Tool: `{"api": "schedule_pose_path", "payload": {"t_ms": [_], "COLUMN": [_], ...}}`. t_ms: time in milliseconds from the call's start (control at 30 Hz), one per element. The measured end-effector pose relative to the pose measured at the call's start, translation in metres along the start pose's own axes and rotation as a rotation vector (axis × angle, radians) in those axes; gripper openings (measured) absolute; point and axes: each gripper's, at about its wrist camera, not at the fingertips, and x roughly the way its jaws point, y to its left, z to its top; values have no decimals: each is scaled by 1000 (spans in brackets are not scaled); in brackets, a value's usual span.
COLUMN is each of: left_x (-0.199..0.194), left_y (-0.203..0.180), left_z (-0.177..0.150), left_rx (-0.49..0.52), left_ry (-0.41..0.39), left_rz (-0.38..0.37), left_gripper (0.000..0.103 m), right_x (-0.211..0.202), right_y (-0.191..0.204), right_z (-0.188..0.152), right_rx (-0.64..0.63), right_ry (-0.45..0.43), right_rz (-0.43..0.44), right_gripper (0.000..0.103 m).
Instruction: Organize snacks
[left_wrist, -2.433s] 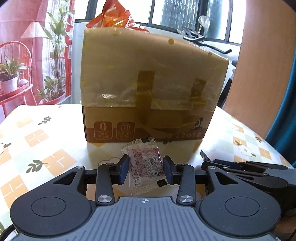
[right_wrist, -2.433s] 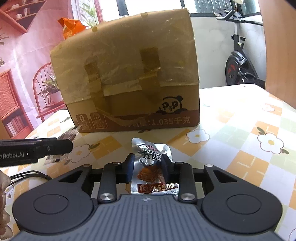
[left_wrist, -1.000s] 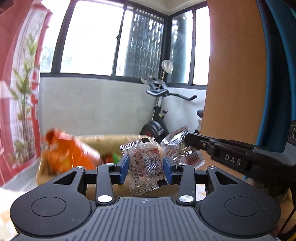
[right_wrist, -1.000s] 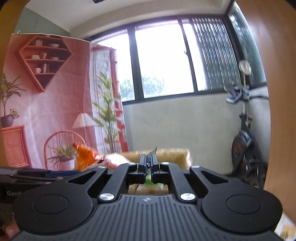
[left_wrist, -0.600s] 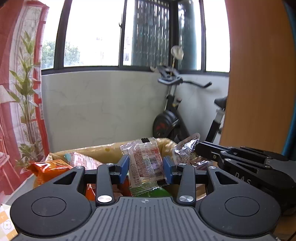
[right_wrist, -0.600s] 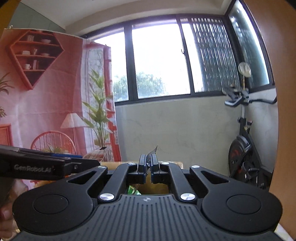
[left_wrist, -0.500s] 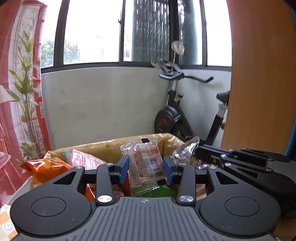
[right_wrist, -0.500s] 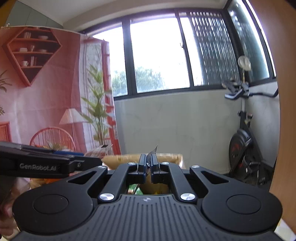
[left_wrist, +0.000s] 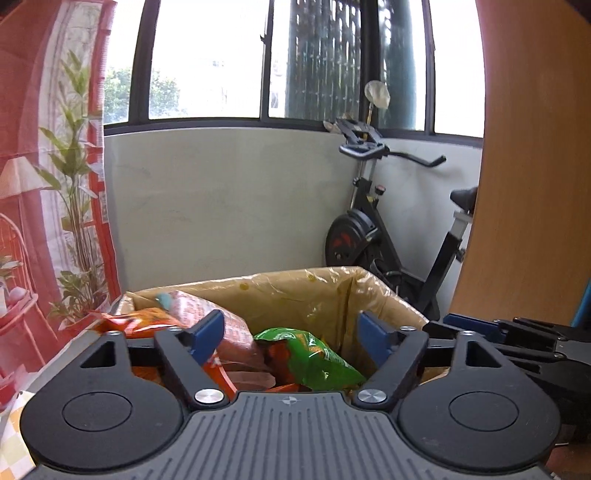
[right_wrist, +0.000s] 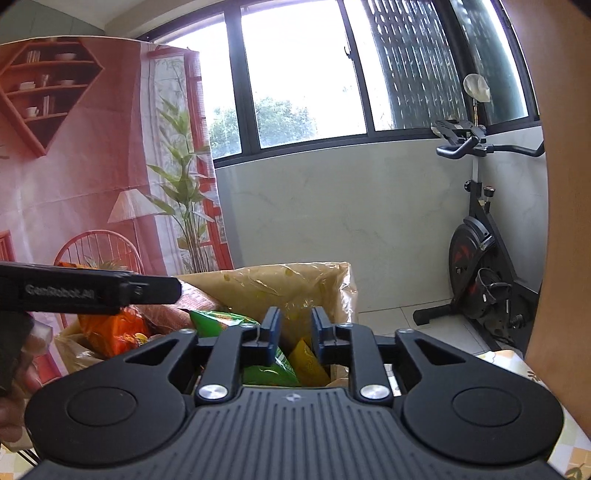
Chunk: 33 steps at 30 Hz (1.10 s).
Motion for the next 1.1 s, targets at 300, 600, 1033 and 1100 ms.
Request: {"api": "schedule_pose_path", "payload": {"t_ms": [300,600,1033,1100], "left_x": [-64,-132,-213,-223], "left_y": [14,26,32,30], "left_z": [4,-6,-12,-10], "left_rx": [-40,-25,-33,-22], "left_ry": [-35,-66,-93,-87], "left_rz": [39,152,204,213], "left_gripper": [98,98,98,98], "right_x": [-39,-87,-157,-168], "right_y": [30,58,108,114], "right_z": [23,36,43,45], "right_rx": [-12,24,-10,-11], "right_ry": [12,1,5,0], "right_rz": [38,37,-6,-10], "right_gripper": [92,103,103,103]}}
